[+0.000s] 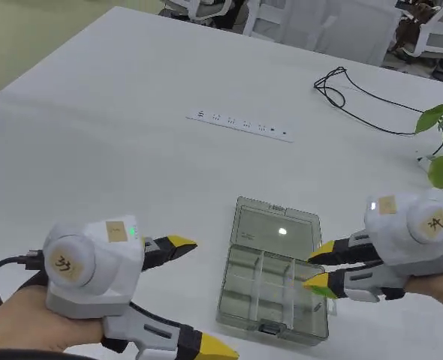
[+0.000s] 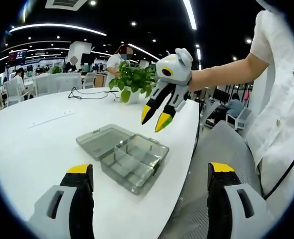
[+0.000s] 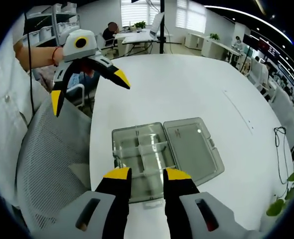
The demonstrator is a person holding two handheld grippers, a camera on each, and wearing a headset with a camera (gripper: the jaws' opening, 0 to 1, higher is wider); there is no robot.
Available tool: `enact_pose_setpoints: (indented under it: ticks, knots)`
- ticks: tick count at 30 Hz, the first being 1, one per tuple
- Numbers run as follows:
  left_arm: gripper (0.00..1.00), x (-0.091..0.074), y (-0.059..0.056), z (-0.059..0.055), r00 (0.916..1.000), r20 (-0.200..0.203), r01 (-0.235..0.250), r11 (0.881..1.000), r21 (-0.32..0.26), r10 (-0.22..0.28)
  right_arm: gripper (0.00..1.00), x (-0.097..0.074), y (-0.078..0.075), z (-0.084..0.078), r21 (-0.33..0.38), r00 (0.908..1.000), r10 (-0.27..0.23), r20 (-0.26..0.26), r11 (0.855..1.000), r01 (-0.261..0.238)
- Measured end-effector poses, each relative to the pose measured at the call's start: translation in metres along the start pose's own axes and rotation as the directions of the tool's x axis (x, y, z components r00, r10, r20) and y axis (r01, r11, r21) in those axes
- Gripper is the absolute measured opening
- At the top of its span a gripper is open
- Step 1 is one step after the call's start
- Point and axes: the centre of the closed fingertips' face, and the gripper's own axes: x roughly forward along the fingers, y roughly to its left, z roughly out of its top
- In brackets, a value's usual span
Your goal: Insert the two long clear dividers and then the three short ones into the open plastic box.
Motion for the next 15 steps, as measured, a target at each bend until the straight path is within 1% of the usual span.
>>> enact_pose_setpoints:
  ticks: [4, 6, 11, 12, 15]
  knots:
    - [0.99, 0.000, 0.000, -0.001, 1.0000, -0.007, 0.003, 1.000, 0.003, -0.003, 0.31, -0.013, -0.001, -0.008, 0.014, 0.9999, -0.012, -0.001, 1.000, 0.012]
    - [1.00, -0.001, 0.000, -0.001, 1.0000, -0.009, 0.001, 1.000, 0.007, -0.001, 0.32, -0.020, -0.001, -0.015, 0.020, 0.9999, -0.015, -0.007, 1.000, 0.015]
    - [1.00, -0.001, 0.003, -0.003, 0.9999, -0.016, -0.004, 1.000, 0.005, 0.004, 0.37, -0.032, -0.002, -0.038, 0.031, 0.9989, -0.021, -0.041, 0.999, 0.022]
    - [1.00, -0.001, 0.003, -0.003, 0.9999, -0.016, -0.004, 1.000, 0.006, 0.004, 0.38, -0.033, -0.003, -0.040, 0.032, 0.9988, -0.021, -0.044, 0.999, 0.023]
    - [1.00, -0.001, 0.003, -0.003, 0.9999, -0.017, -0.001, 1.000, 0.007, 0.002, 0.41, -0.038, -0.006, -0.057, 0.039, 0.9973, -0.025, -0.069, 0.999, 0.027]
